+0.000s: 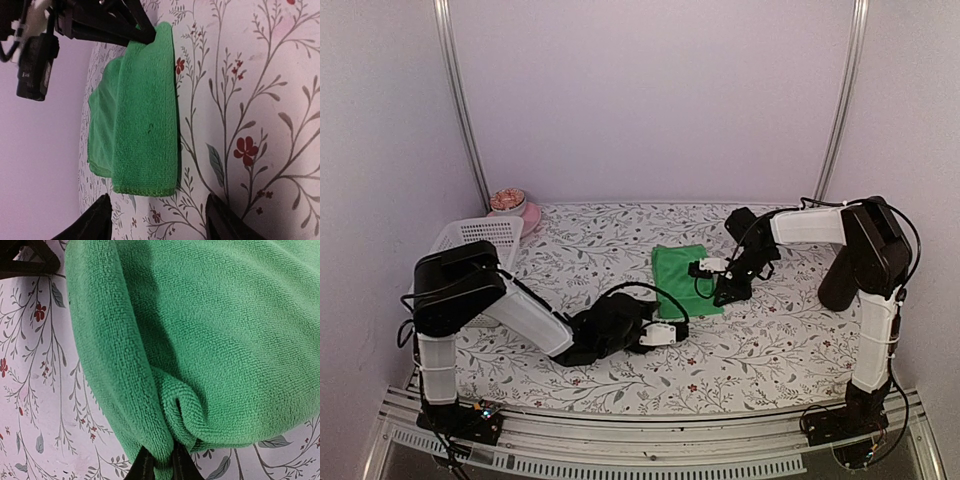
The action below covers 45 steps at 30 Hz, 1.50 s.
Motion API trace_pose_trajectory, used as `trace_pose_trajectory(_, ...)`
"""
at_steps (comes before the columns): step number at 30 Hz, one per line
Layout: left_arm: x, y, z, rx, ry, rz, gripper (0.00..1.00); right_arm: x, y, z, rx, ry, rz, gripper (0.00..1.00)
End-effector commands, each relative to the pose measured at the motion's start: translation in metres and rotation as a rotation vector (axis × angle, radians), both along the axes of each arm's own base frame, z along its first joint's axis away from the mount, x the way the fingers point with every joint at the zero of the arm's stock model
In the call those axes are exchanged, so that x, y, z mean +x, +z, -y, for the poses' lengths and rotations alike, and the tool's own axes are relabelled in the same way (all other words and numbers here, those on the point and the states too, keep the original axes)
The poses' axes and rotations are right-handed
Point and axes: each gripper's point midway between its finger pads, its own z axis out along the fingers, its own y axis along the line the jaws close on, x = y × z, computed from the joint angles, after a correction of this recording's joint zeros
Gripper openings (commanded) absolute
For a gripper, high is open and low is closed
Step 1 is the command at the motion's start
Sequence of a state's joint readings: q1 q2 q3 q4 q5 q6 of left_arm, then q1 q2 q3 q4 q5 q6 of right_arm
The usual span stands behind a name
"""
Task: Roll the towels
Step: Roll the towel at the center of the board.
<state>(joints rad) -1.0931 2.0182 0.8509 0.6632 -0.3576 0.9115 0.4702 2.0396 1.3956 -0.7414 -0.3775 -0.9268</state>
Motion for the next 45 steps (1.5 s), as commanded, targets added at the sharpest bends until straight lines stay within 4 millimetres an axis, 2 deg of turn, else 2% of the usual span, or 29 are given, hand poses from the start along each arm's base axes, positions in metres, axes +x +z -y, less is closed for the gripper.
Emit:
trace_pose_trajectory(1, 0.005, -0.011, 0.004, 0.078, -0.001, 0.024, 0.61, -0.005, -0.022, 0.011, -0.057, -0.022, -0.056, 0.14)
trace_pose_trajectory(16, 0.015, -0.061, 0.0, 0.292, 0.02, 0.02, 0.42, -0.007, -0.02, 0.009, -0.046, -0.014, -0.063, 0.13)
trace_pose_trajectory(25, 0.019, -0.074, -0.002, 0.304, 0.053, -0.022, 0.16, -0.006, -0.016, 0.008, -0.038, -0.01, -0.051, 0.13)
trace_pose_trajectory(27, 0.02, -0.074, -0.003, 0.297, 0.064, -0.03, 0.0, -0.005, -0.011, 0.007, -0.028, -0.008, -0.044, 0.13)
trace_pose_trajectory(29, 0.021, -0.074, -0.004, 0.288, 0.069, -0.041, 0.0, -0.004, -0.005, 0.005, -0.015, -0.004, -0.032, 0.15)
trace_pose_trajectory(31, 0.021, -0.071, -0.003, 0.269, 0.075, -0.063, 0.0, -0.002, 0.002, 0.005, -0.004, 0.0, -0.01, 0.18)
trace_pose_trajectory(37, 0.009, -0.07, -0.004, 0.218, 0.061, -0.254, 0.0, 0.001, 0.043, 0.009, 0.068, 0.04, 0.164, 0.43)
trace_pose_trajectory(41, 0.005, -0.068, -0.006, 0.183, 0.062, -0.397, 0.0, -0.007, 0.071, 0.009, 0.149, 0.117, 0.346, 0.61)
trace_pose_trajectory(45, -0.001, -0.067, -0.005, 0.148, 0.05, -0.538, 0.0, -0.023, 0.087, 0.008, 0.222, 0.198, 0.504, 0.68)
